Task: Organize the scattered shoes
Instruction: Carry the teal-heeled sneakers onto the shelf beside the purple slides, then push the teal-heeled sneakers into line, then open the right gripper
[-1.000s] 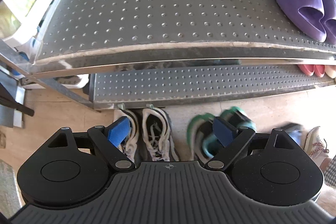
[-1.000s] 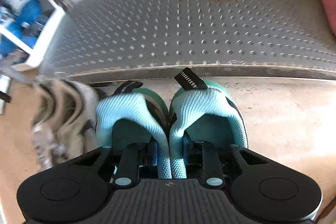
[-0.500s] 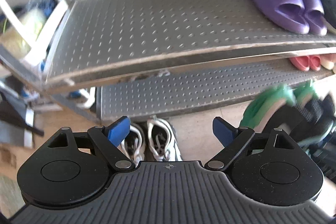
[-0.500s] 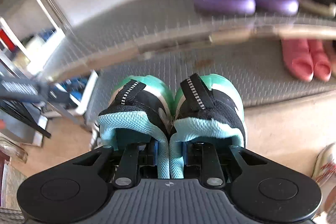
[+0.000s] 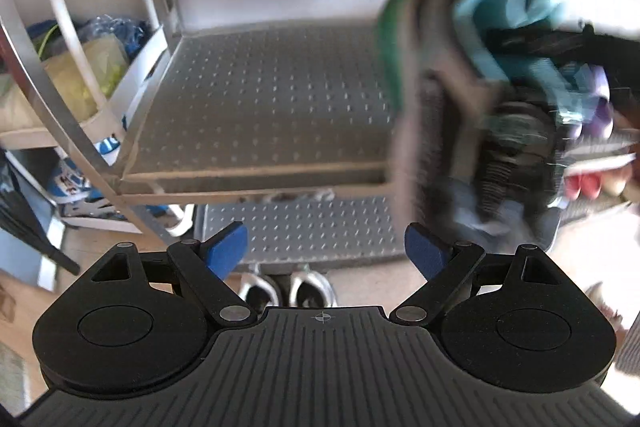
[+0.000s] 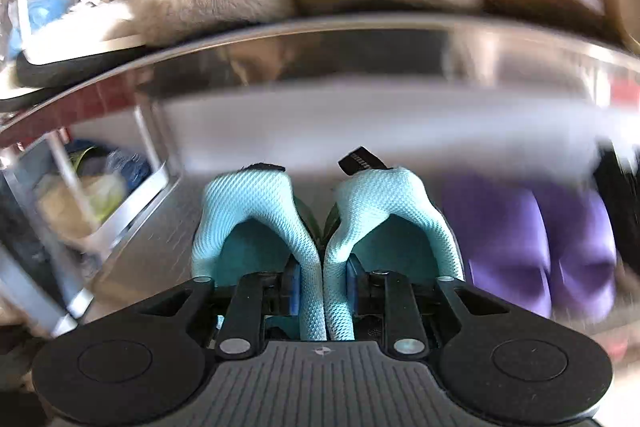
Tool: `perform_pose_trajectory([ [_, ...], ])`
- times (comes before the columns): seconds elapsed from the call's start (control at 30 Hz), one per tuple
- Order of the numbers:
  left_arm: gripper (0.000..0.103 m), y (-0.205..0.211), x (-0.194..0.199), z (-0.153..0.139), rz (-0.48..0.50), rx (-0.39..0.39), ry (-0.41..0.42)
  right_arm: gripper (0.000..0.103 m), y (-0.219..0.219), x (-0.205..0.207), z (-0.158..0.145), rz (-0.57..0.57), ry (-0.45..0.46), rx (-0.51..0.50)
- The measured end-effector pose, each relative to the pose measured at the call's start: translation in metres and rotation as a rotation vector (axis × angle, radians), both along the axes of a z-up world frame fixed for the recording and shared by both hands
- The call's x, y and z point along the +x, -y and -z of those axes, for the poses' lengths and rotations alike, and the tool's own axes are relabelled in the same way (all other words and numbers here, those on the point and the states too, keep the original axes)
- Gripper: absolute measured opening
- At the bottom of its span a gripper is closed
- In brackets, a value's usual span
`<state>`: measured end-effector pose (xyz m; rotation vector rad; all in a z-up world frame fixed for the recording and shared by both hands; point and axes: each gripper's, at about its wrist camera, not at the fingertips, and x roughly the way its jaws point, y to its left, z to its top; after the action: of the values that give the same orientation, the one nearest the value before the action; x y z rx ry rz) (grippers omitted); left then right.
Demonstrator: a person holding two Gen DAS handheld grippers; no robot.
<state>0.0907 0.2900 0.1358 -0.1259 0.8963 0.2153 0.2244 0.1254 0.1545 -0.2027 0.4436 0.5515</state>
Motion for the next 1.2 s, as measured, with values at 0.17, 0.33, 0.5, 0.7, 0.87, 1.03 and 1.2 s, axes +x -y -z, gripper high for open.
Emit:
perform_pose_trajectory([
  [0.17,0.090,0.002,0.014,0.005,0.023,0.018,-0.020,0.082,-0.007,0.011,0.019,0.081,0.114,-0.018],
  [0.33,0.090,0.001,0.016,0.007,0.006,-0.004,-0.028,0.081,0.029,0.004,0.012,0.072,0.069,0.041],
  [0.5,0.090,-0.003,0.009,0.006,-0.040,-0.005,-0.020,0.084,0.066,-0.027,0.004,0.066,0.009,0.096],
  [0.7,0.090,-0.013,0.003,0.008,-0.114,-0.020,-0.022,0.089,0.075,-0.053,0.010,0.028,-0.077,0.066],
  [0.87,0.090,-0.024,0.001,0.009,-0.172,-0.036,-0.014,0.095,0.045,-0.042,0.010,0.002,-0.073,0.013],
  [1.03,0.090,-0.030,0.003,0.010,-0.186,-0.045,-0.015,0.096,0.020,-0.021,0.012,-0.010,-0.095,-0.001],
  [1.2,0.090,-0.031,0.007,0.010,-0.179,-0.054,-0.015,0.102,-0.004,-0.008,0.029,-0.036,-0.136,-0.064],
])
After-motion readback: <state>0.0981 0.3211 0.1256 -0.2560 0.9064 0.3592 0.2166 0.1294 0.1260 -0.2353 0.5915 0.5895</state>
